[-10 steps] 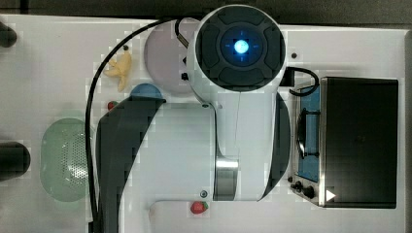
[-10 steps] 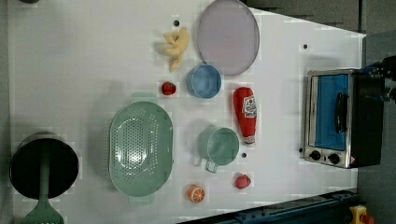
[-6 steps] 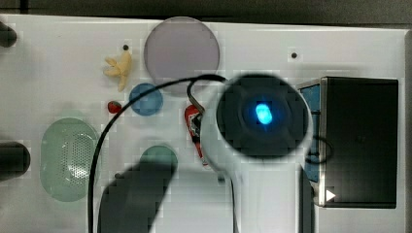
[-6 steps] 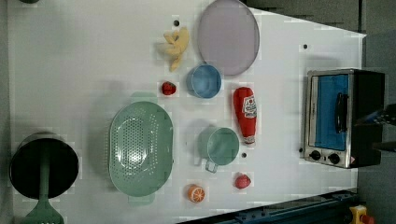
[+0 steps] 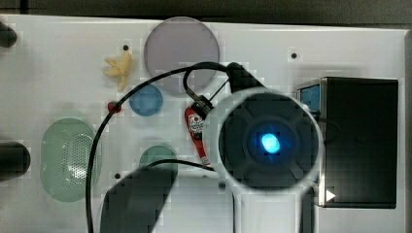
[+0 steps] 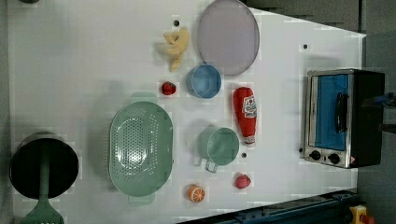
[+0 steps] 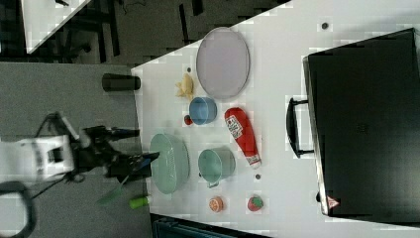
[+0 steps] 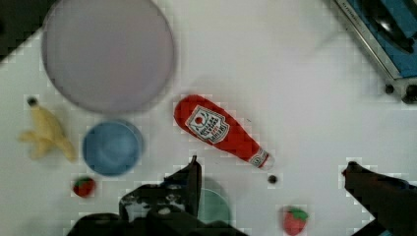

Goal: Pick Ketchup from the table and place it in strainer.

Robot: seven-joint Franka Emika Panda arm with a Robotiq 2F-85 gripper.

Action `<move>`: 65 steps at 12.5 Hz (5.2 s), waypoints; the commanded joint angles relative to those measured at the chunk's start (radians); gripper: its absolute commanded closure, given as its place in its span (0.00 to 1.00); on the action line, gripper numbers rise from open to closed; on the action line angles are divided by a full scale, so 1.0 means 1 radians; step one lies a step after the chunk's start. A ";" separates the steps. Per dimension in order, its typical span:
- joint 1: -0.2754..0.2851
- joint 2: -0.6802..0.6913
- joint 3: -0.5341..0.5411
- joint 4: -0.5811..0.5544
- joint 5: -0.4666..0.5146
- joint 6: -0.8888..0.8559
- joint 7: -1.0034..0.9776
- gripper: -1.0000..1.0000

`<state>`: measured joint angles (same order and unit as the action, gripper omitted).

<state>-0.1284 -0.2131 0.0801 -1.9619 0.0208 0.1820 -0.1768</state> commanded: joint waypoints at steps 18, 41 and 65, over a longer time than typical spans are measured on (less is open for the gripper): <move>0.003 0.459 0.066 -0.437 -0.030 0.866 -0.840 0.00; 0.020 0.094 0.172 -0.369 -0.028 0.435 -0.670 0.40; 0.085 0.588 0.697 -0.307 -0.024 0.936 0.238 0.27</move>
<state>-0.0451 0.4011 0.7832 -2.2832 0.0086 1.0918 0.0001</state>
